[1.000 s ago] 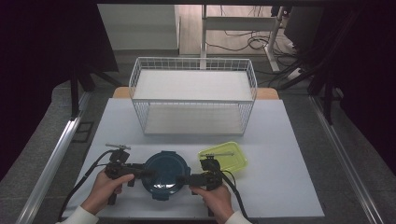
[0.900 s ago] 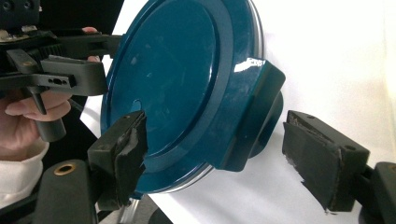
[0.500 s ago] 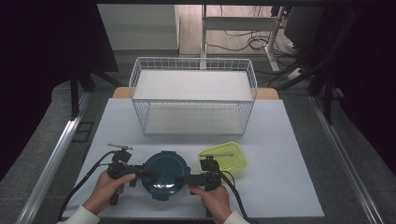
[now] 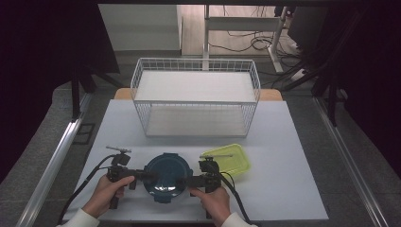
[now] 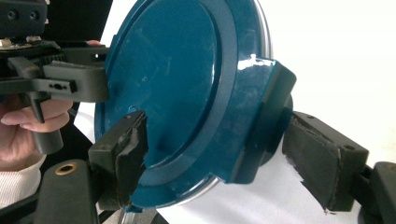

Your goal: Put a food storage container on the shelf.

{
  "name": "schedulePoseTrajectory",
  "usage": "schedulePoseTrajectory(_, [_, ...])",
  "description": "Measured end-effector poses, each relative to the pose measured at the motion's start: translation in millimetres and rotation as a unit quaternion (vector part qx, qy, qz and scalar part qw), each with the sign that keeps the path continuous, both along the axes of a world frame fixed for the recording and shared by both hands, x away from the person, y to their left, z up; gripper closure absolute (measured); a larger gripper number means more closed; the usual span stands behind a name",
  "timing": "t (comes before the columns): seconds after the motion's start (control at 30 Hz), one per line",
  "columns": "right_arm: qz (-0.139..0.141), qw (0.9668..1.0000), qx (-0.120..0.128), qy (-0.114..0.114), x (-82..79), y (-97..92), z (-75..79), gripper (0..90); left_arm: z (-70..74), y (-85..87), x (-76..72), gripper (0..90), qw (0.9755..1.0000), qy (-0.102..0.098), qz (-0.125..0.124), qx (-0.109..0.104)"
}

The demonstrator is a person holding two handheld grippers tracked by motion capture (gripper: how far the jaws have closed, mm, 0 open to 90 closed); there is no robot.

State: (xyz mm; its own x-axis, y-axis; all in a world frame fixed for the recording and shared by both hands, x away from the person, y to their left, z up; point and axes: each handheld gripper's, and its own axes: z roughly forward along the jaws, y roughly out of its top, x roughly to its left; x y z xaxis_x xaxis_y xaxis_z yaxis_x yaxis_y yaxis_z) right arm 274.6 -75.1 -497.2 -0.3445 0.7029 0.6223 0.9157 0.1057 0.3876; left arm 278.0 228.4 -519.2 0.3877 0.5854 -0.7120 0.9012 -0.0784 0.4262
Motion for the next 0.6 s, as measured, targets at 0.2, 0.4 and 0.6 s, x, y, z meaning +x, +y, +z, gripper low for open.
schedulePoseTrajectory(0.2, [-0.001, 1.0000, -0.004, -0.002, 1.1, 1.9, -0.3, 23.2, -2.3, -3.6, -0.7, 21.2, 1.0000, 0.005, -0.006, 0.003])
schedulePoseTrajectory(0.4, [-0.007, 0.9999, -0.005, 0.006, 2.7, 1.1, -0.4, 26.9, -1.5, -4.1, -1.4, 23.3, 0.9999, 0.008, -0.001, 0.008])
schedulePoseTrajectory(0.6, [-0.017, 0.9998, 0.001, 0.014, 3.1, 0.3, -0.7, 29.1, -0.2, -3.8, -3.4, 25.0, 0.9999, 0.007, 0.001, 0.008])
